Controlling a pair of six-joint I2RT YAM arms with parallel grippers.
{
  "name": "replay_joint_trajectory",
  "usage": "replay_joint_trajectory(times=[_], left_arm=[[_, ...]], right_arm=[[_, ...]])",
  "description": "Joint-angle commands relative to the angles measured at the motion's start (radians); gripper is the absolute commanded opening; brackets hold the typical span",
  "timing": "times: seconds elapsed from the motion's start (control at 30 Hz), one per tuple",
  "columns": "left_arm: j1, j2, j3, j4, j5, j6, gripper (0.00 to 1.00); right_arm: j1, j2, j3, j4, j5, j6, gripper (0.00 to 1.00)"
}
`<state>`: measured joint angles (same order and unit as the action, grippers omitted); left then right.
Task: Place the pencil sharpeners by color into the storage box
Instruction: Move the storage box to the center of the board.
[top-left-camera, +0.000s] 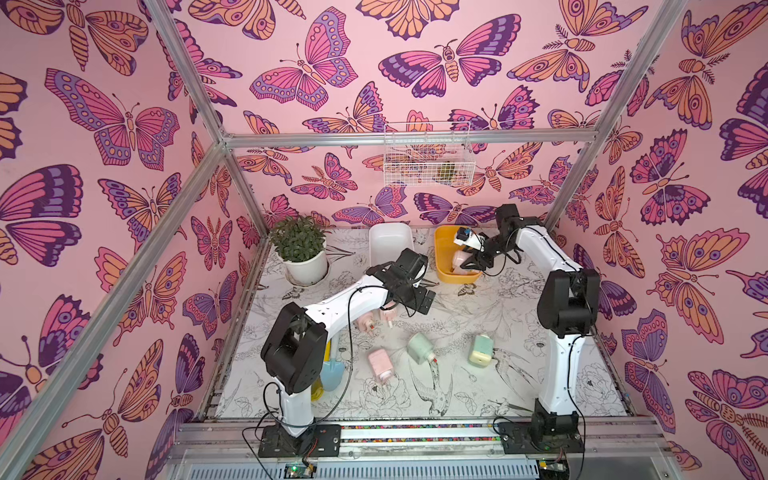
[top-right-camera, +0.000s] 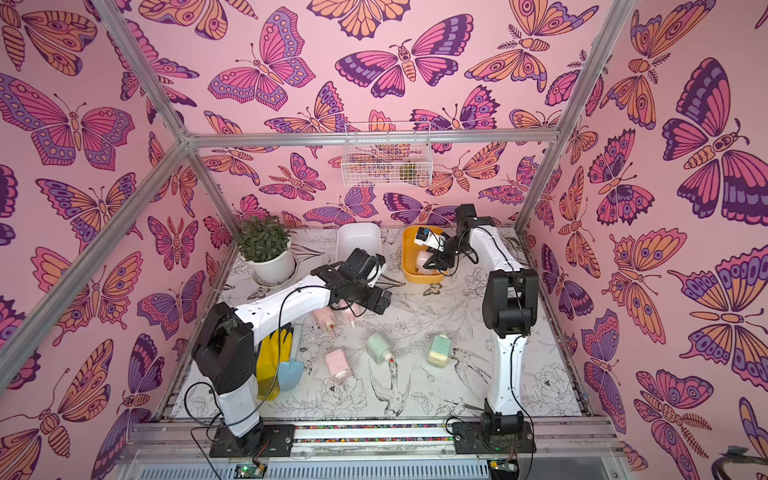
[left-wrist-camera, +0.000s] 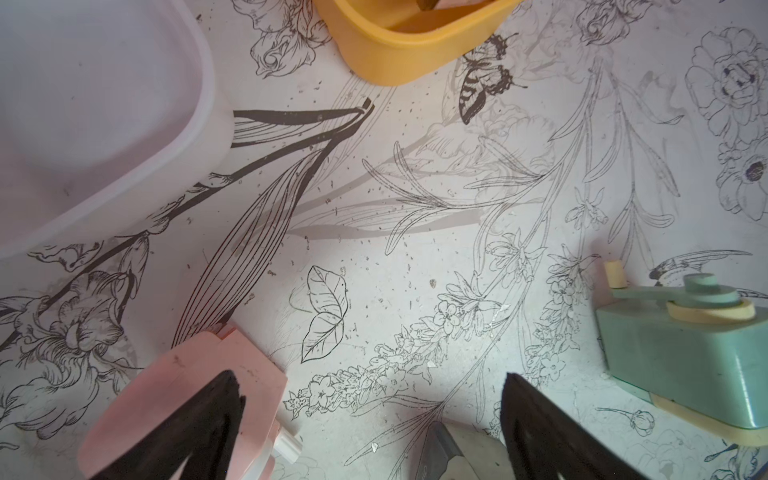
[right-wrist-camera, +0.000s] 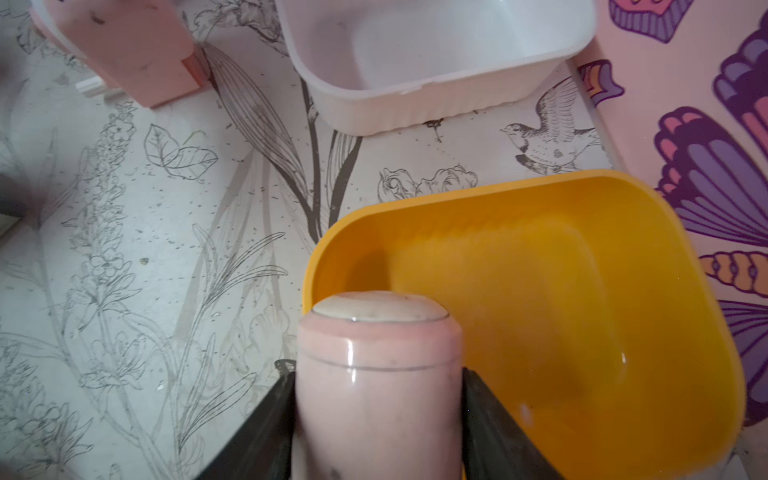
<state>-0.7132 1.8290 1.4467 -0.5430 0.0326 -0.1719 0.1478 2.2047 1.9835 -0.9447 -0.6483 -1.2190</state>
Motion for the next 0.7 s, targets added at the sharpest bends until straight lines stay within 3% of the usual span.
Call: replay_joint_trajectory(times=[0.0, 0.33, 0.5, 0.67], left_arm=[[0.001, -0.041, -0.027, 0.003, -0.033, 0.020, 1.00], [0.001, -0.047, -0.038, 0.008, -0.013, 0.030, 1.00], [0.000, -0.048, -0.042, 0.012, -0.013, 0.029, 1.00], [0.001, -0.044, -0.041, 0.017, 0.010, 0.024, 1.00]], right_arm=[[0.012, -0.001, 0.021, -0.130, -0.029, -0.057, 0.00], [0.037, -0.052, 0.003, -0.349, -0.045, -0.138, 0.00], [0.060, -0.110, -0.095, -0.349, -0.037, -0.167, 0.00], [0.056, -0.120, -0.069, -0.361, -0.023, -0.178, 0.00]])
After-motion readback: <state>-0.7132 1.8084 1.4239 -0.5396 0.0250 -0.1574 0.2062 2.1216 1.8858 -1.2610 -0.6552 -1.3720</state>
